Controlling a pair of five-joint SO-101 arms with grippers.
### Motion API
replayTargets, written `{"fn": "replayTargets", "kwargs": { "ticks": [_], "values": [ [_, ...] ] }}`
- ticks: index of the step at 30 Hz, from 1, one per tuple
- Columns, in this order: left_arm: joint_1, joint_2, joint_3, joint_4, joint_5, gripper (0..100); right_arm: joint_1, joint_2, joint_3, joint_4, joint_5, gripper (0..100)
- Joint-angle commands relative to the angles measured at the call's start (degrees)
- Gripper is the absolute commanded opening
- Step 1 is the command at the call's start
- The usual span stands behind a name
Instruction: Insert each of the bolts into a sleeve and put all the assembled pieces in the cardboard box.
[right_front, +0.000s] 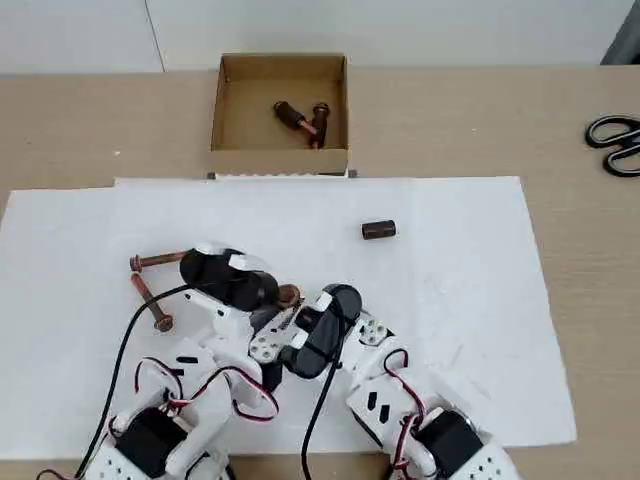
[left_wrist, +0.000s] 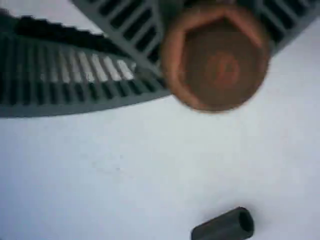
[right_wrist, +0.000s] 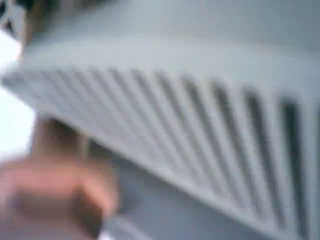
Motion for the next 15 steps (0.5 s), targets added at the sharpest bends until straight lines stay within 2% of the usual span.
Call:
{"fn": "replayTargets", "kwargs": {
  "ticks": [1, 7, 15],
  "values": [
    [-1.1, 0.4, 1.2, 1.3, -0.5, 20, -0.3, -0.8, -2.0, -2.0, 0.0, 0.3],
    [-7.2, 0.5, -1.8, 1.4, -4.6, 21, -0.3, -0.8, -1.8, -1.9, 0.0, 0.3],
    [-6.1, 0.5, -10.4, 2.7, -5.0, 19, -0.3, -0.8, 0.0, -1.9, 0.0, 0.3]
  ]
}}
